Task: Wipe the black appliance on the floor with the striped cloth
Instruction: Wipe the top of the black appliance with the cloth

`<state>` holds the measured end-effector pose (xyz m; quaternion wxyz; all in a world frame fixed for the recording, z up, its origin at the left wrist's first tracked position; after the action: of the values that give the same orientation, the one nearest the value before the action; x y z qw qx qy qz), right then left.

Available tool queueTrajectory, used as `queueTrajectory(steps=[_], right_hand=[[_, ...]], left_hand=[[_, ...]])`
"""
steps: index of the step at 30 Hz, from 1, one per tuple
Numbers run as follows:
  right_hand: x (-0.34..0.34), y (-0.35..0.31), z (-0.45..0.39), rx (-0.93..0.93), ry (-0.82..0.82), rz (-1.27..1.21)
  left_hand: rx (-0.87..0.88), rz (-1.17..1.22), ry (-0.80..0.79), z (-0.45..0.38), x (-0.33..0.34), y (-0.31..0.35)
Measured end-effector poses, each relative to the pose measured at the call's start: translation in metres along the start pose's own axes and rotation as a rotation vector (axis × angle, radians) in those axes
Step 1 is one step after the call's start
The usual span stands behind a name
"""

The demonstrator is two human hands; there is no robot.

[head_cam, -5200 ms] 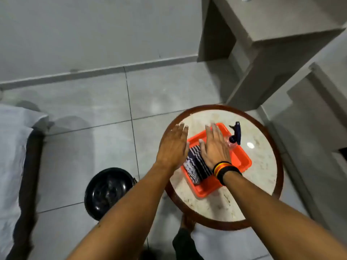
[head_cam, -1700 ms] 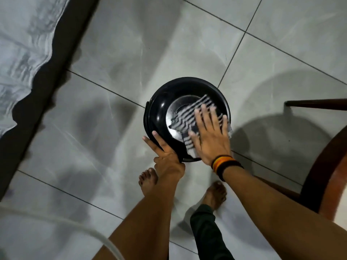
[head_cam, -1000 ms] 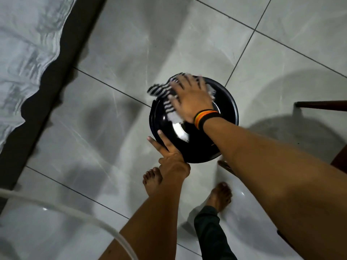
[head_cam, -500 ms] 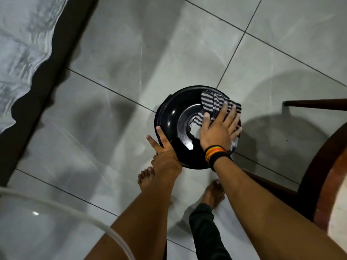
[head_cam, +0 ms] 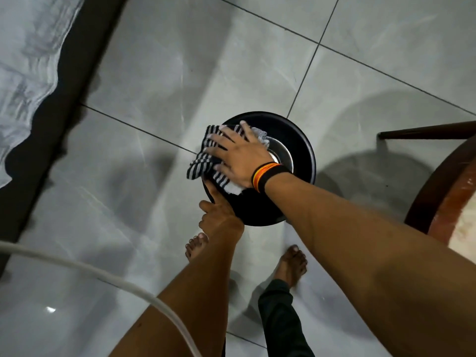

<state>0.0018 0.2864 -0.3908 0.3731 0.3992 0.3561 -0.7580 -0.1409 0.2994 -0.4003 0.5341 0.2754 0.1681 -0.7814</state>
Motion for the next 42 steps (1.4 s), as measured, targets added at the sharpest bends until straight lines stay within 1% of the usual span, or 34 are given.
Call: queueTrajectory(steps=[1, 3, 5, 6, 8, 11, 13, 15, 18, 20, 21, 22, 24, 26, 27, 29, 33, 36, 38, 42], right_hand=[[0.000, 0.008, 0.002, 0.089, 0.039, -0.035], [0.004, 0.029, 0.010, 0.387, 0.130, -0.178], [0.015, 0.048, 0.029, 0.723, 0.237, -0.417], [0.021, 0.053, 0.042, 0.855, 0.296, -0.526], [0.037, 0.048, 0.069, 1.011, 0.385, -0.641], [0.064, 0.010, 0.103, 1.084, 0.446, -0.673], [0.080, -0.022, 0.117, 1.071, 0.407, -0.637], [0.094, -0.048, 0.119, 0.994, 0.309, -0.498], [0.097, -0.061, 0.105, 0.717, 0.225, -0.262], [0.088, -0.046, 0.092, 0.538, 0.207, -0.176], [0.082, -0.033, 0.086, 0.497, 0.203, -0.152], [0.075, -0.021, 0.081, 0.495, 0.207, -0.144], [0.059, -0.002, 0.070, 0.591, 0.221, -0.186], [0.043, 0.001, 0.054, 0.686, 0.222, -0.255], [0.036, -0.001, 0.045, 0.697, 0.217, -0.261], [0.023, -0.009, 0.025, 0.645, 0.196, -0.225], [0.012, -0.017, 0.001, 0.380, 0.161, -0.121], [0.012, -0.015, 0.002, 0.216, 0.127, -0.071], [0.013, -0.010, 0.008, 0.211, 0.118, -0.086], [0.021, 0.005, 0.025, 0.392, 0.118, -0.212]], left_hand=[[0.000, -0.014, 0.019, 0.000, 0.000, 0.000], [0.005, -0.033, 0.047, 0.001, 0.000, -0.002], [0.021, -0.030, 0.043, 0.002, 0.000, -0.003], [0.029, -0.025, 0.035, 0.003, 0.000, -0.003], [0.037, -0.033, 0.026, 0.003, -0.001, -0.002], [0.037, -0.026, 0.026, 0.004, -0.003, -0.001], [0.044, -0.007, 0.022, 0.003, -0.003, -0.001], [0.059, -0.002, 0.016, 0.002, -0.001, -0.003], [0.090, -0.011, 0.021, -0.001, 0.001, -0.007], [0.092, -0.022, 0.014, -0.003, 0.002, -0.007], [0.087, -0.026, 0.009, -0.003, 0.002, -0.006], [0.079, -0.031, 0.008, -0.003, 0.002, -0.006], [0.065, -0.035, 0.011, -0.002, 0.003, -0.005], [0.053, -0.022, 0.015, -0.001, 0.003, -0.005], [0.044, -0.014, 0.017, -0.001, 0.003, -0.004], [0.007, 0.021, 0.012, -0.002, 0.003, -0.003], [-0.087, 0.197, -0.039, 0.002, 0.008, 0.001], [-0.110, 0.292, -0.037, 0.011, 0.013, 0.003], [-0.092, 0.287, -0.005, 0.015, 0.016, 0.003], [-0.005, 0.174, 0.057, 0.013, 0.010, 0.000]])
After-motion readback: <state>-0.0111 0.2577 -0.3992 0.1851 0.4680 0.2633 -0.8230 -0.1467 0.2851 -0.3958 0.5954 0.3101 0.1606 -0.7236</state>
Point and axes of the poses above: each hand's wrist, its own z-axis away from the middle knuckle, its own x-axis out of the palm, y = z × x, the point moved 2 cm from there along -z, towards the middle knuckle, and after that the axes turned 1 degree about y, right-handed, at the moved point
